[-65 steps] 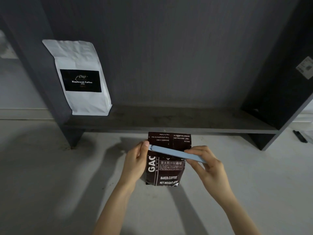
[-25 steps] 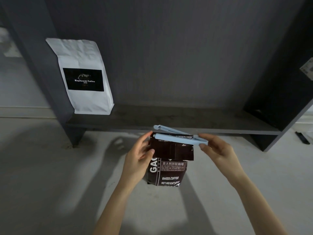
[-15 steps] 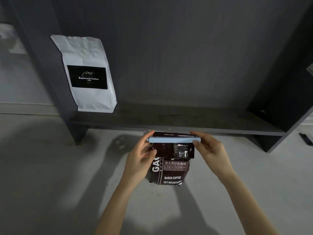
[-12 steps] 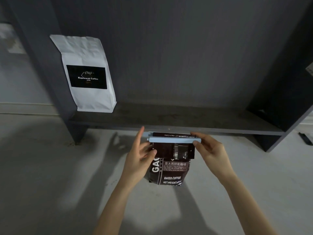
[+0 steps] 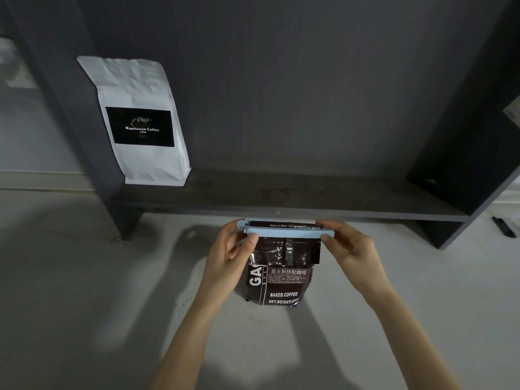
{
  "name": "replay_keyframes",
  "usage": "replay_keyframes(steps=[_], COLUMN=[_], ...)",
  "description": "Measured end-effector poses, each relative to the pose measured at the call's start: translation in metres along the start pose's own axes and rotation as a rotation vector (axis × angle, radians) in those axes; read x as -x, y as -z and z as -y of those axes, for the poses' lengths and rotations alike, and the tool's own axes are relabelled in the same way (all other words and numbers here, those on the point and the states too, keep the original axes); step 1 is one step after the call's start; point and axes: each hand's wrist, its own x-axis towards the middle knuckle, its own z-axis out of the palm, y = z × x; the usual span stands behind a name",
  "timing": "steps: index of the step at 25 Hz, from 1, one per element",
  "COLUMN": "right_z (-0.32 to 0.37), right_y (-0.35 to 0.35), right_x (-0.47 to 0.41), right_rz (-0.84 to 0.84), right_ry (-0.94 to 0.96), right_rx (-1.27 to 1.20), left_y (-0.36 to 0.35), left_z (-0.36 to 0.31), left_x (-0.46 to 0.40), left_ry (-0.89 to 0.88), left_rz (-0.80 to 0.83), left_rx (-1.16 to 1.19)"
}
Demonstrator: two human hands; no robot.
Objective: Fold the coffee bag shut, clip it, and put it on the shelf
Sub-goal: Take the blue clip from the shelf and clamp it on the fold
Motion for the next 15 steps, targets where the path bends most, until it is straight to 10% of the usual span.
replay_keyframes(steps=[15], right_z=[0.045], right_y=[-0.021], right_x=[-0.021], right_rz=[0.22], right_ry=[0.28], right_rx=[0.501], left_y=[-0.002], left_z=[0.007], left_x=[-0.001], left_ry=[0.013], left_rz=[-0.088], left_rx=[-0.007])
